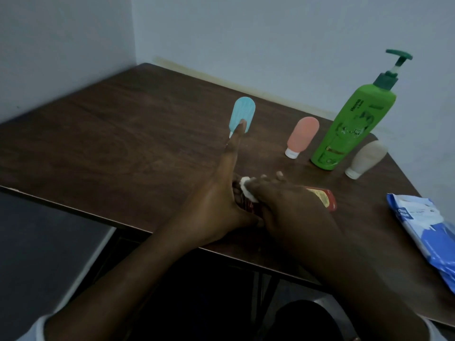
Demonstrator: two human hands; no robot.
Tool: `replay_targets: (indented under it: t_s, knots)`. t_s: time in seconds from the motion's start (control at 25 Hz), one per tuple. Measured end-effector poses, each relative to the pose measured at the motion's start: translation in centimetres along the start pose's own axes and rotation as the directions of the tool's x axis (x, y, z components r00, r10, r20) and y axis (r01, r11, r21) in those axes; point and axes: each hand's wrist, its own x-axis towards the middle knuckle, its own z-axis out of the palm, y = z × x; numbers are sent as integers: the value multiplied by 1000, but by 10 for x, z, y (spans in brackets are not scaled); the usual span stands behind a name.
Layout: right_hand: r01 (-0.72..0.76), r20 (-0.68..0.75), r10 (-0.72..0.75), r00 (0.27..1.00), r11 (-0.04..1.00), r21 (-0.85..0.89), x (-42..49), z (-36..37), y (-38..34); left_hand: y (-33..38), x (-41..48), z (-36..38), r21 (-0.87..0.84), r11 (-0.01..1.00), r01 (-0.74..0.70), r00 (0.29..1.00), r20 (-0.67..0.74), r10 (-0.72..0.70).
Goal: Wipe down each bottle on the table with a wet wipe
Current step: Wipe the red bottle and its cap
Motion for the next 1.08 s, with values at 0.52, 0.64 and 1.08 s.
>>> replay_targets:
  t_s: [0.52,0.64,1.08]
  knots:
    - [-92,3,92,996,995,46,-3,15,-2,4,-2,2,-128,991,-26,1000,-14,25]
    - [5,-59,-10,998,997,-82,-37,22,-5,2,-2,3,-107,993,-45,999,-13,44]
    - [-102,-2,103,995,994,30,-35,13,-11,9,-5,5,-121,992,-24,999,-25,21]
